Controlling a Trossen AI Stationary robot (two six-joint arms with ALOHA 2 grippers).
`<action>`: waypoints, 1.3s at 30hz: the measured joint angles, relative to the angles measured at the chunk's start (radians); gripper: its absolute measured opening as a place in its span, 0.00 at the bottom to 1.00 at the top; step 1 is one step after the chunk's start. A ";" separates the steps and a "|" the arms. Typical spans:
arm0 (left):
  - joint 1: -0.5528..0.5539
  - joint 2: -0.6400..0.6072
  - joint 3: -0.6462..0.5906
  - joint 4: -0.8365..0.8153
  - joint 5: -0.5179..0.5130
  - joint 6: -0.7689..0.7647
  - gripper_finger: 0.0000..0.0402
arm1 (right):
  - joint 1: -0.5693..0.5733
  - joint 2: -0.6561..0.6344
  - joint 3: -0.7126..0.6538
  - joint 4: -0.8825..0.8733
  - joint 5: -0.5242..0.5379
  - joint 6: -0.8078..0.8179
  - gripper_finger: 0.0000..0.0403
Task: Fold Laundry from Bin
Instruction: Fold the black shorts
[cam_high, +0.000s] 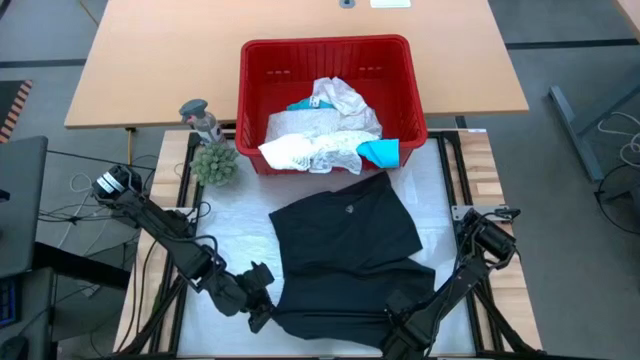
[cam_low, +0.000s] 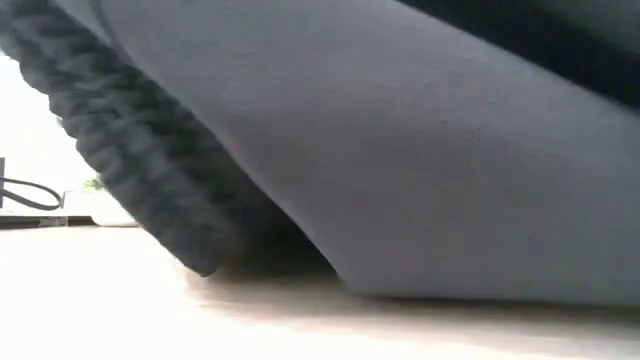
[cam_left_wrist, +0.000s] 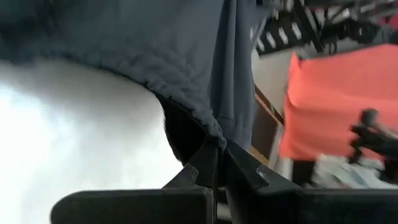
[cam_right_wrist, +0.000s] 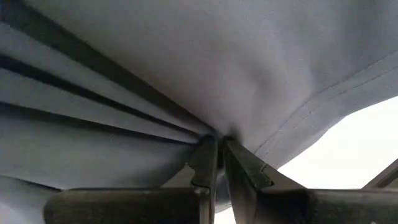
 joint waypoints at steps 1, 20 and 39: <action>-0.001 0.000 0.000 -0.002 -0.038 0.023 0.00 | 0.000 0.000 0.000 0.000 -0.002 0.000 0.14; -0.043 -0.002 0.000 -0.108 -0.027 0.449 0.50 | 0.019 0.001 -0.021 -0.038 -0.047 0.043 0.14; -0.072 -0.002 -0.430 0.459 -0.487 -0.162 0.51 | -0.036 0.001 0.008 -0.033 -0.005 -0.022 0.14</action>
